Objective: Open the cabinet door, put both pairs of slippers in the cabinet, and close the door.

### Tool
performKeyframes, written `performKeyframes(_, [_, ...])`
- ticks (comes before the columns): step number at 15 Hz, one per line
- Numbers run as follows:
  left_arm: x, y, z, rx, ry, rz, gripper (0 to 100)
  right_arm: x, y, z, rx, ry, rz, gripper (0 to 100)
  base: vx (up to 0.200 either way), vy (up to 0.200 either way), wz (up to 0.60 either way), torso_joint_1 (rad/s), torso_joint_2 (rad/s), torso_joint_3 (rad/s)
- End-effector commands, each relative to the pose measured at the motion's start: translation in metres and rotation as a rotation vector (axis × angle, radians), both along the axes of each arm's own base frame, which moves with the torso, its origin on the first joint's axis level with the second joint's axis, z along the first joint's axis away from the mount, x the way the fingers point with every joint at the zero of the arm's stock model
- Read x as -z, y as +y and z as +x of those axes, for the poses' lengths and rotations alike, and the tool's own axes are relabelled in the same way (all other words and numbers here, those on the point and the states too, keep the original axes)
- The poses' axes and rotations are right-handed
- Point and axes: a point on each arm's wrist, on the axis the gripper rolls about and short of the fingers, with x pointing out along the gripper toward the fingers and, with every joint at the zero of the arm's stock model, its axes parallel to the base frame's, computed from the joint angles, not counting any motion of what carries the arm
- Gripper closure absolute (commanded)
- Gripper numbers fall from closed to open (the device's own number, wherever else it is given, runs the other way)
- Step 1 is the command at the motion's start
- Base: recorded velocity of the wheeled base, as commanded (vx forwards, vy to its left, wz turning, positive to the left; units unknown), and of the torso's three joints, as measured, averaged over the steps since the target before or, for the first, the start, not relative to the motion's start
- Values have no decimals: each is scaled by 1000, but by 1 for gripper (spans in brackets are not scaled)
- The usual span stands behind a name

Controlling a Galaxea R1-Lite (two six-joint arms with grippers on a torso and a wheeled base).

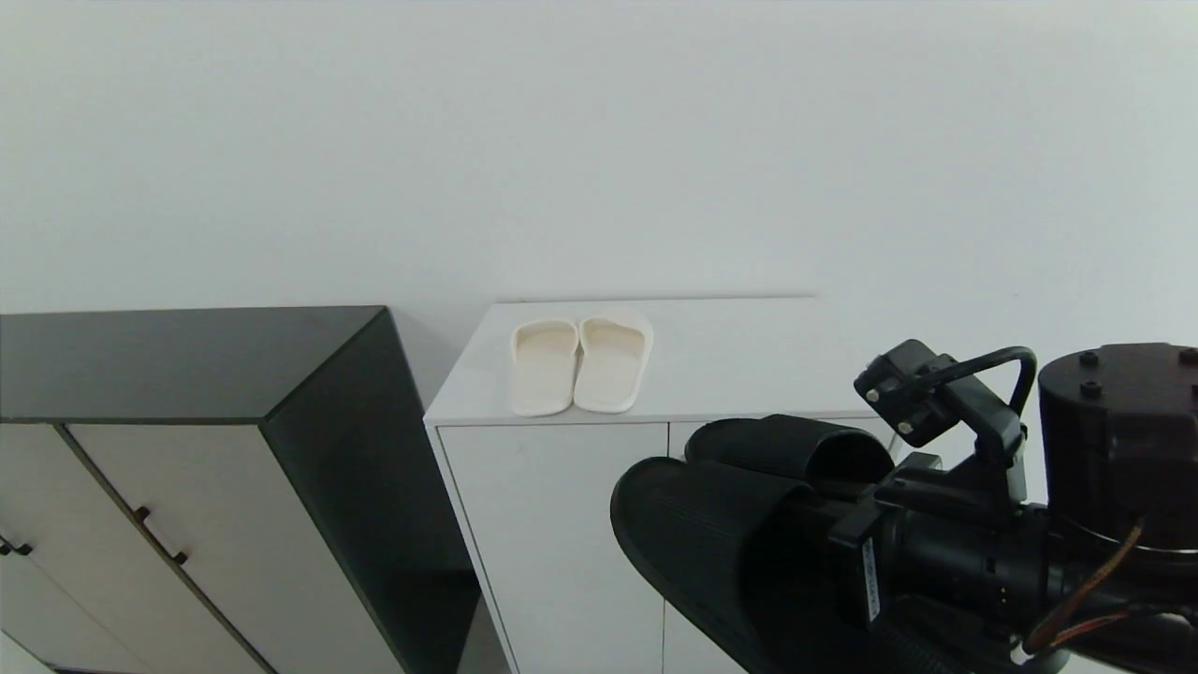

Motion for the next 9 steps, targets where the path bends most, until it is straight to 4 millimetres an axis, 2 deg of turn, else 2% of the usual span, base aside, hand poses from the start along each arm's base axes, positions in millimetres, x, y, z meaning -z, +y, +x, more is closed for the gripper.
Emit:
performKeyframes(1, [0, 0, 0, 0, 0, 0, 100, 2, 0, 1, 3, 4, -6, 100, 0, 0, 0, 0, 0, 0])
performKeyframes(9, [0, 0, 0, 0, -1, 5, 100, 2, -1, 1, 5, 4, -6, 100, 0, 0, 0, 0, 0, 0])
